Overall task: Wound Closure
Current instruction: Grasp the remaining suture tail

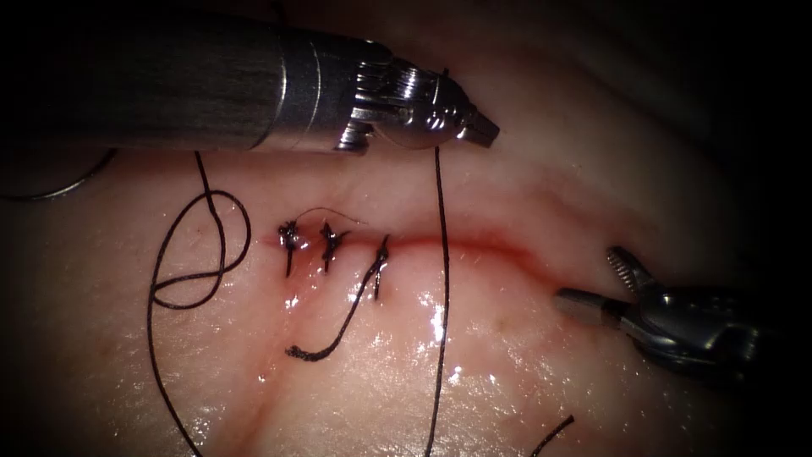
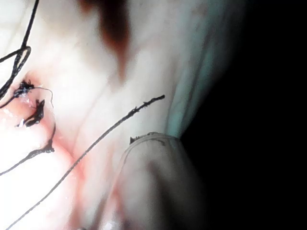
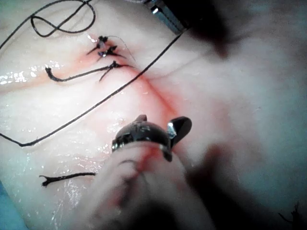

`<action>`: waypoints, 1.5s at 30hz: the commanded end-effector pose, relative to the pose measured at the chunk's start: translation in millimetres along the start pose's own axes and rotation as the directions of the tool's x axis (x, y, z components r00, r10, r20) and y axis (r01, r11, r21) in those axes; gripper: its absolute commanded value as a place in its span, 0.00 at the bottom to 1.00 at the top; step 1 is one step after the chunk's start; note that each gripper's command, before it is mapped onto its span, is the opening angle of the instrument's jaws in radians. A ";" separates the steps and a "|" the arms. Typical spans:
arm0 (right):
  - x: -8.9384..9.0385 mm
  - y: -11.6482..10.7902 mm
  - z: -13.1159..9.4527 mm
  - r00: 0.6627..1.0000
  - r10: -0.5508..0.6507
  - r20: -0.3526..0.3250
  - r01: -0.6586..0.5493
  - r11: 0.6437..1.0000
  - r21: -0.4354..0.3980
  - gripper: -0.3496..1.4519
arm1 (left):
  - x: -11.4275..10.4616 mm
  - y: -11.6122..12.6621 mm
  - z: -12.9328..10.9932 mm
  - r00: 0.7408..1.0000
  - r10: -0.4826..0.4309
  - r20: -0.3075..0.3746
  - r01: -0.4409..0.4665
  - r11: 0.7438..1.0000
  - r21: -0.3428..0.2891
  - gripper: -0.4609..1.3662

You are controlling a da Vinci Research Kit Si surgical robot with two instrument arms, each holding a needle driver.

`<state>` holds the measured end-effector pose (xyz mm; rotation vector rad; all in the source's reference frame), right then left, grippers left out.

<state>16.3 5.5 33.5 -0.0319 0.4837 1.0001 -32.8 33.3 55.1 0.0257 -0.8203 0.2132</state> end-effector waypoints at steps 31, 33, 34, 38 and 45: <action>0.0 0.0 0.0 1.000 0.000 0.000 0.000 1.000 0.000 0.58 | 5.4 -9.2 -6.1 0.908 0.054 0.415 -0.118 0.984 0.131 0.56; 0.0 0.0 0.0 1.000 0.000 0.000 0.000 1.000 0.000 0.58 | 5.5 -10.3 -6.1 0.909 0.069 0.410 -0.138 0.980 0.140 0.59; 0.0 0.0 0.0 1.000 0.000 0.000 0.000 1.000 0.000 0.58 | 5.5 -11.4 -6.1 0.910 0.079 0.407 -0.152 0.977 0.149 0.61; 0.0 0.0 0.0 1.000 0.000 0.000 0.000 1.000 0.000 0.58 | 5.5 -13.2 -6.1 0.904 0.096 0.417 -0.171 0.975 0.146 0.64; 0.0 0.0 0.0 1.000 0.000 0.000 0.000 1.000 0.000 0.58 | 5.6 -15.0 -6.5 0.882 0.123 0.455 -0.208 0.968 0.142 0.62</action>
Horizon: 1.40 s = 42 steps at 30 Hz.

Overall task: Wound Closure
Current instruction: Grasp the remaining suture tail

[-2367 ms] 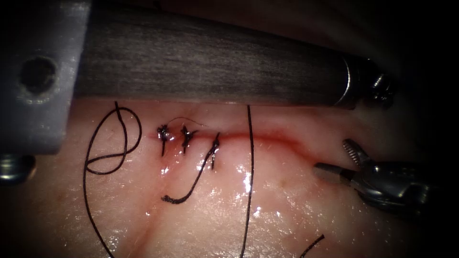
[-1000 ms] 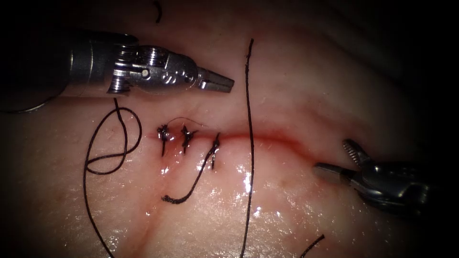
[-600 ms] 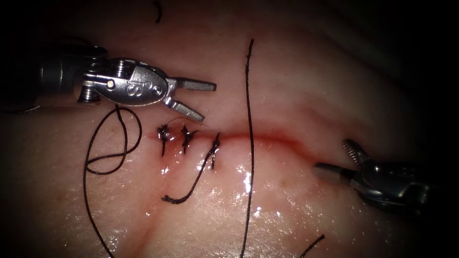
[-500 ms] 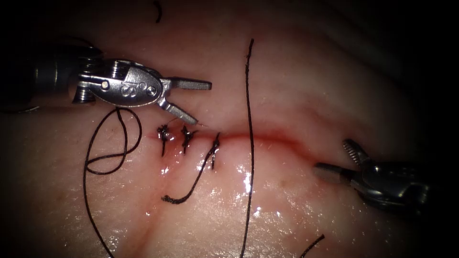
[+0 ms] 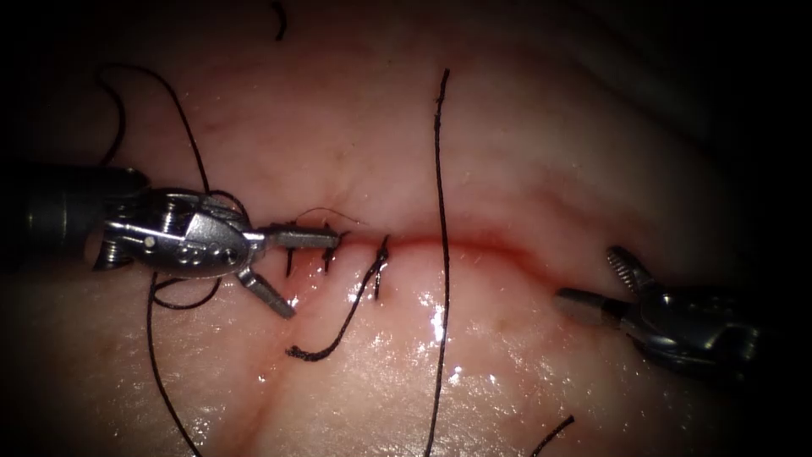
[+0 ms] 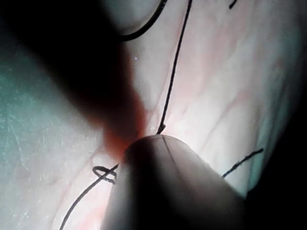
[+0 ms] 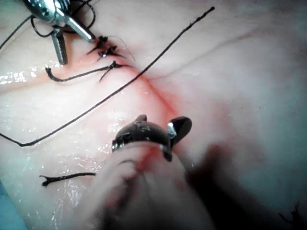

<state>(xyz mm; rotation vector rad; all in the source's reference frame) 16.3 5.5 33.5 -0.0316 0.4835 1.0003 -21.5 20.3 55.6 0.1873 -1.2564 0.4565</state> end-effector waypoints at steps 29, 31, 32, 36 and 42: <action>0.0 0.0 0.0 1.000 0.000 0.000 0.000 1.000 0.000 0.58 | -2.4 -2.4 2.8 0.995 -0.045 0.088 0.047 0.999 -0.016 0.61; 0.0 0.0 0.0 1.000 0.000 0.000 0.000 1.000 0.000 0.58 | -2.6 -2.3 2.8 0.995 -0.045 0.091 0.047 0.999 -0.014 0.58; 0.0 0.0 0.0 1.000 0.000 0.000 0.000 1.000 0.000 0.58 | -2.6 -2.3 2.8 0.994 -0.051 0.092 0.052 0.999 -0.014 0.57; 0.0 0.0 0.0 1.000 0.000 0.000 0.000 1.000 0.000 0.58 | -2.4 -2.2 2.9 0.994 -0.050 0.096 0.052 0.998 -0.018 0.52; 0.0 0.0 0.0 1.000 0.000 0.000 0.000 1.000 0.000 0.58 | -2.1 -1.9 2.9 0.993 -0.062 0.101 0.064 0.998 -0.018 0.22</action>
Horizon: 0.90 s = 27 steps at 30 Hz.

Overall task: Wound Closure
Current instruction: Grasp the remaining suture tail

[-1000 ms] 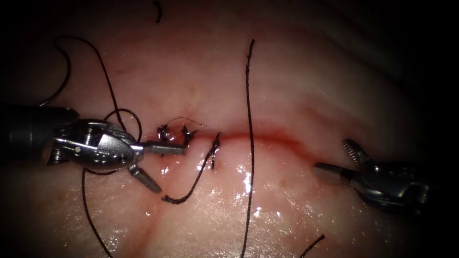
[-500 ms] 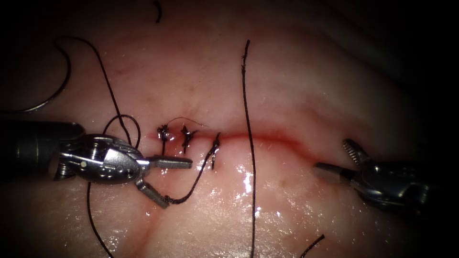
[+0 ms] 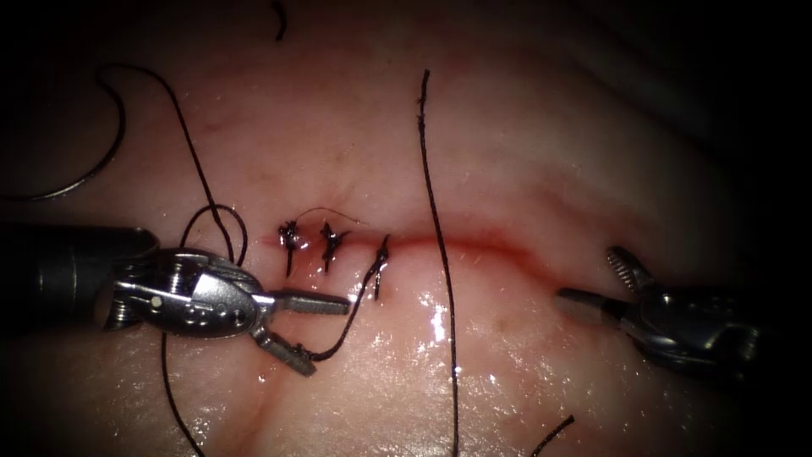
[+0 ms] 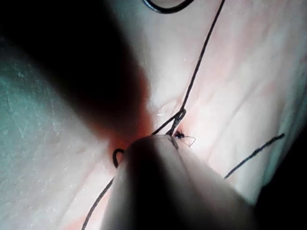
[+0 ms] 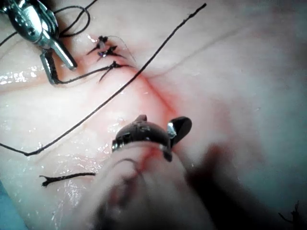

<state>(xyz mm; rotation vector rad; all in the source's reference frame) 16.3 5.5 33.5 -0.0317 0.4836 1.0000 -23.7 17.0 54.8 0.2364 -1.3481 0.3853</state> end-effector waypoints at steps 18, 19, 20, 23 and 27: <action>0.0 0.0 0.0 1.000 0.000 0.000 0.000 1.000 0.000 0.58 | -1.2 0.9 -0.6 1.000 0.017 -0.013 -0.017 1.000 -0.007 0.06; 0.0 0.0 0.0 1.000 0.000 0.000 0.000 1.000 0.000 0.58 | -1.3 1.0 -0.7 1.000 0.015 -0.013 -0.015 1.000 -0.006 0.06; 0.0 0.0 0.0 1.000 0.000 0.000 0.000 1.000 0.000 0.58 | -1.4 1.2 -0.8 1.000 0.014 -0.014 -0.014 1.000 -0.010 0.06; 0.0 0.0 0.0 1.000 0.000 0.000 0.000 1.000 0.000 0.58 | -1.9 1.5 -1.0 1.000 0.014 -0.013 -0.014 1.000 -0.008 0.06; 0.0 0.0 0.0 1.000 0.000 0.000 0.000 1.000 0.000 0.58 | -2.2 1.9 -1.2 1.000 0.004 -0.006 -0.004 1.000 -0.014 0.06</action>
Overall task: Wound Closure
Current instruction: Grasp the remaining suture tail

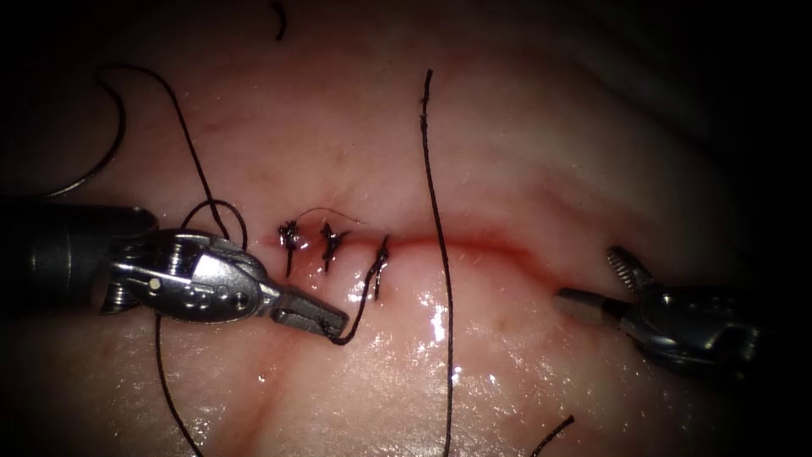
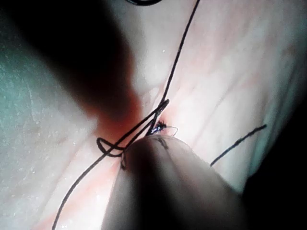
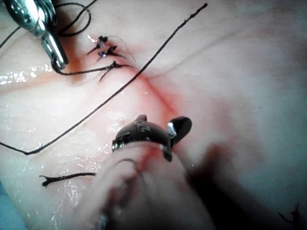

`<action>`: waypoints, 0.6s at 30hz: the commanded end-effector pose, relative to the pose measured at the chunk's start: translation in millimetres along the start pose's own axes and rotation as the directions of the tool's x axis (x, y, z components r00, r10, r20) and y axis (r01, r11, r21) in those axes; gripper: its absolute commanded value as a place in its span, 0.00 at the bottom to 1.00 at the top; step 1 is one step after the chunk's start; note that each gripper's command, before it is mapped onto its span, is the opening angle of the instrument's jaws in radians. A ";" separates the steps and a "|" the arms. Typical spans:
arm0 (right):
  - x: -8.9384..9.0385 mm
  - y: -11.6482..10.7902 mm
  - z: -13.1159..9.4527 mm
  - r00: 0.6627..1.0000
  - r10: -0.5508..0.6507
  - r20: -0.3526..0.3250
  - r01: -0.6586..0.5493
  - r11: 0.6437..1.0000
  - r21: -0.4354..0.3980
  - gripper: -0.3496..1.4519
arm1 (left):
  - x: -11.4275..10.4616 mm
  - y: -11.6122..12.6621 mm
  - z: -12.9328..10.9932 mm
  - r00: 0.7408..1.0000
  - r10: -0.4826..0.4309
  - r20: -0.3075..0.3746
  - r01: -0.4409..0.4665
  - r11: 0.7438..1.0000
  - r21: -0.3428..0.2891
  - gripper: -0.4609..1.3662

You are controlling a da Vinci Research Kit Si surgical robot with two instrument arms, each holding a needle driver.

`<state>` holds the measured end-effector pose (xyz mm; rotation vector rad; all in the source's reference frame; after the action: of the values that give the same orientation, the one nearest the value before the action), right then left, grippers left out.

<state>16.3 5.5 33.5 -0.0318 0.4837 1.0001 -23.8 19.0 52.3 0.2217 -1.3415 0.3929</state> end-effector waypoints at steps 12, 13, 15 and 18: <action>0.0 0.0 0.0 1.000 0.000 0.000 0.000 1.000 0.000 0.58 | 0.8 -1.8 0.8 0.997 -0.079 0.008 0.079 0.996 -0.034 0.78; 0.0 0.0 0.0 1.000 0.000 0.000 0.000 1.000 0.000 0.58 | 0.8 -1.9 0.9 0.997 -0.079 0.008 0.079 0.996 -0.035 0.78; 0.0 0.0 0.0 1.000 0.000 0.000 0.000 1.000 0.000 0.58 | 0.8 -2.0 0.9 0.996 -0.083 0.018 0.083 0.996 -0.029 0.77; 0.0 0.0 0.0 1.000 0.000 0.000 0.000 1.000 0.000 0.58 | 0.9 -1.8 1.0 0.996 -0.082 0.031 0.083 0.996 -0.020 0.74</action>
<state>16.3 5.5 33.5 -0.0319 0.4837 1.0003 -23.8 17.1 53.5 0.2649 -1.3593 0.3055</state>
